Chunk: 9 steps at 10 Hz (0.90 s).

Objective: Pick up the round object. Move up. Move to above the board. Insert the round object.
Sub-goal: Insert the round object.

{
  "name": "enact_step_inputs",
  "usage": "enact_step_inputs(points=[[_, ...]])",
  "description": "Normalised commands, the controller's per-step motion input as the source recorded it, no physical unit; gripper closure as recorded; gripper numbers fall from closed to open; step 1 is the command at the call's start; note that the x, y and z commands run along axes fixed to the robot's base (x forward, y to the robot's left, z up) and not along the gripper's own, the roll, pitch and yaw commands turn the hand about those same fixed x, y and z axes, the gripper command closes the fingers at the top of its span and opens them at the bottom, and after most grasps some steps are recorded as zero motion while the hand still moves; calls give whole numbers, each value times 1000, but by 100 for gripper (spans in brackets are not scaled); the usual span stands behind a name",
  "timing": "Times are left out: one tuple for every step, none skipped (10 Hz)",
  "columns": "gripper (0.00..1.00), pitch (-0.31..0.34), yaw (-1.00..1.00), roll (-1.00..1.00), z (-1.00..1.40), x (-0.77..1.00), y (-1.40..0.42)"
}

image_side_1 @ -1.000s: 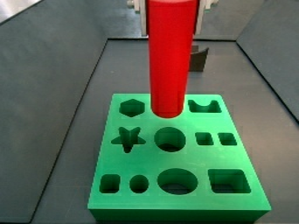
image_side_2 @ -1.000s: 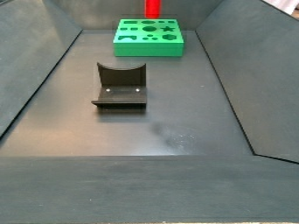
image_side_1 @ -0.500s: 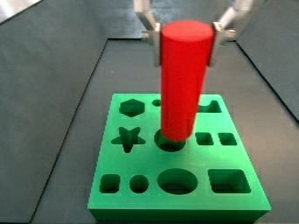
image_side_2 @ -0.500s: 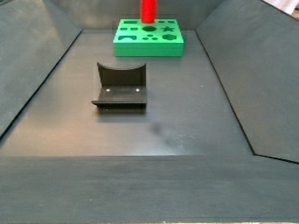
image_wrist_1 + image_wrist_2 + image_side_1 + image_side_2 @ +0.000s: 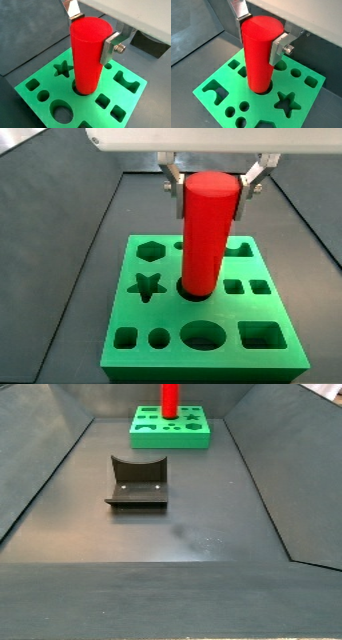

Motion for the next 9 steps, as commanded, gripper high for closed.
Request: enact_step_inputs(points=[[100, 17, 0, -124, -186, 40, -111], [100, 0, 0, -69, -146, -17, -43], [100, 0, 0, -21, -246, 0, 20], [100, 0, 0, 0, -369, 0, 200], [100, 0, 0, 0, -291, -86, 169], [100, 0, 0, -14, -369, -260, 114], [100, 7, 0, -27, -540, -251, 114], [100, 87, 0, -123, -531, -226, 0], [100, 60, 97, -83, -603, 74, -160]])
